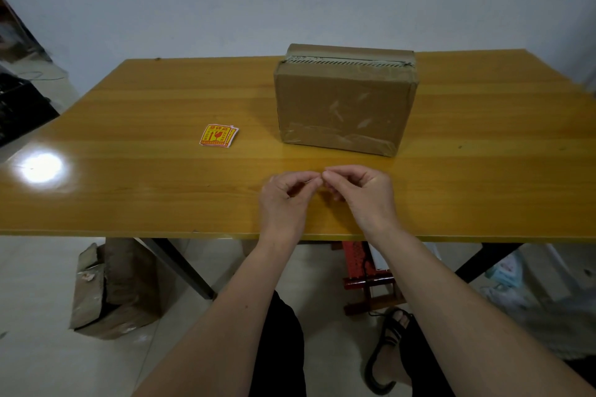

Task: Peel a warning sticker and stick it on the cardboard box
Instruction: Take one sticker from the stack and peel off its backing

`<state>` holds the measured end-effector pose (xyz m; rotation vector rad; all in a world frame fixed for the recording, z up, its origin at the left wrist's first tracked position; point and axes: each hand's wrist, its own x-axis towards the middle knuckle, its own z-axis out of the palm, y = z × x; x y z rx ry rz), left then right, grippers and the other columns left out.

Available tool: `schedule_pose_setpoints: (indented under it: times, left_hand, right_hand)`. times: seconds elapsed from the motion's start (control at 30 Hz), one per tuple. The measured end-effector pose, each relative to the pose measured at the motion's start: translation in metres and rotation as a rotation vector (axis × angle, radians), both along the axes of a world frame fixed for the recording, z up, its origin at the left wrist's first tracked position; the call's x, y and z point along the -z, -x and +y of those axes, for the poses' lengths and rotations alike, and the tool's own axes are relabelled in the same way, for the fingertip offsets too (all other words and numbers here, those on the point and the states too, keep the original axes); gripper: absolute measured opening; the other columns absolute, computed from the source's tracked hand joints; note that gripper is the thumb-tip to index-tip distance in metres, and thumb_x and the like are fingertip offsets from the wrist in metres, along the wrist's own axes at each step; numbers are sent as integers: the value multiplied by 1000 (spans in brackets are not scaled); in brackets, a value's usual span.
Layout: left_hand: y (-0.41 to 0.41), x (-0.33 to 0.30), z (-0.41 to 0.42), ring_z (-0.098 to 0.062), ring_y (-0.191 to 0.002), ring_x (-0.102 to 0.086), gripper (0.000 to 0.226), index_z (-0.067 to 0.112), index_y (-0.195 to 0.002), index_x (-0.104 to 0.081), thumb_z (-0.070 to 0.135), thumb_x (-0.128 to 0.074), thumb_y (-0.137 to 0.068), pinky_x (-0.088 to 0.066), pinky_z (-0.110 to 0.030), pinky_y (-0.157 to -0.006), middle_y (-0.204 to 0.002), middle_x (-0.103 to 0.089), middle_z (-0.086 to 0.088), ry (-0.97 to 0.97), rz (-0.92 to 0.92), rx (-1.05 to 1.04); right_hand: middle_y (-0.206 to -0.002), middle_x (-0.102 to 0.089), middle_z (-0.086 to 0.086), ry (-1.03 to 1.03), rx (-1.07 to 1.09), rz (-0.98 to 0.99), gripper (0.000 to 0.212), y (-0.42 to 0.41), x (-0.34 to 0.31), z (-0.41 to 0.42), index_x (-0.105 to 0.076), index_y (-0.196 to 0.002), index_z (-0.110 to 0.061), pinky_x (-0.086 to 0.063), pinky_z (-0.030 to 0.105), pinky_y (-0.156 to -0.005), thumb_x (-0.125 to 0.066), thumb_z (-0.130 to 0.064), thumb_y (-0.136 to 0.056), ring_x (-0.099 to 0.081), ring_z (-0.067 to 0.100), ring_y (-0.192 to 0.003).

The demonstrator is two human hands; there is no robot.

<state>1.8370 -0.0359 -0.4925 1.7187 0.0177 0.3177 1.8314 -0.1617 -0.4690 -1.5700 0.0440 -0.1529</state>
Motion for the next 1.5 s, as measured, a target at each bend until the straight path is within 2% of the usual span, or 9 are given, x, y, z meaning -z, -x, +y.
schedule_pose_setpoints:
  times: [0.27, 0.63, 0.73, 0.8, 0.9, 0.97, 1.17, 1.37, 1.5]
  left_hand:
    - [1, 0, 0, -25, -94, -67, 24, 48, -73, -71, 25, -75, -75, -53, -50, -86, -85, -74, 8, -5, -10, -1]
    - [4, -5, -1, -24, -94, -67, 17, 48, -74, -72, 32, -75, -75, -53, -50, -86, -84, -75, 10, 15, -19, 18]
    - [3, -4, -1, -26, -95, -67, 10, 46, -76, -73, 36, -75, -73, -53, -51, -87, -87, -75, 6, 29, -22, 9]
    - [3, -4, -1, -26, -95, -67, 14, 46, -74, -73, 33, -75, -74, -53, -50, -87, -88, -75, 3, 38, -7, -8]
    - [4, -4, -1, -23, -93, -68, 19, 45, -76, -73, 26, -76, -75, -54, -48, -87, -90, -75, -1, 47, 14, -25]
    - [4, -6, -1, -22, -93, -68, 18, 44, -75, -73, 27, -76, -75, -55, -45, -87, -88, -75, 2, 31, 18, -15]
    - [17, -22, -9, -1, -70, -62, 19, 34, -71, -73, 17, -75, -77, -46, -11, -66, -68, -72, 15, 103, 9, 22]
    - [44, -32, -25, 6, -71, -64, 20, 35, -69, -72, 17, -74, -78, -47, -11, -69, -67, -72, 19, 197, 65, -4]
    - [62, -37, -33, 4, -70, -63, 14, 27, -77, -73, 13, -72, -80, -48, -17, -68, -76, -72, 9, 296, 107, 14]
  right_hand:
    - [-70, -71, 3, 29, -4, -2, 3, -1, 1, 0, -74, -80, -16, -51, 18, -59, -72, -18, -79, -60, 9, -61]
    - [-69, -68, 3, 11, -16, -1, 10, -1, 1, 1, -73, -88, -14, -50, 16, -57, -66, -8, -83, -59, 3, -57]
    - [-69, -65, 1, 22, -11, -3, 17, -2, 2, 1, -68, -97, -15, -51, 20, -60, -67, -7, -82, -62, 10, -64]
    - [-70, -64, 3, 25, 0, -10, 15, -1, 2, 1, -69, -96, -12, -51, 21, -60, -69, -8, -81, -59, 14, -64]
    - [-73, -65, 12, 21, 11, -14, 10, 2, 0, 1, -72, -87, -11, -50, 25, -60, -71, -17, -80, -57, 15, -63]
    - [-71, -67, 11, 25, 15, -7, 8, 3, -2, 2, -73, -83, -12, -50, 26, -61, -71, -18, -80, -57, 16, -63]
    - [-67, -69, 1, -20, 7, 2, 7, 10, -14, -3, -74, -84, -12, -51, 16, -55, -68, -9, -82, -60, 3, -58]
    - [-66, -65, 1, 14, 0, -35, 8, 33, -25, -12, -73, -83, -13, -48, 18, -53, -67, -8, -83, -57, 5, -59]
    - [-74, -62, 3, 25, 90, -22, 7, 49, -25, -15, -69, -85, -18, -47, 22, -56, -66, -11, -84, -56, 12, -68]
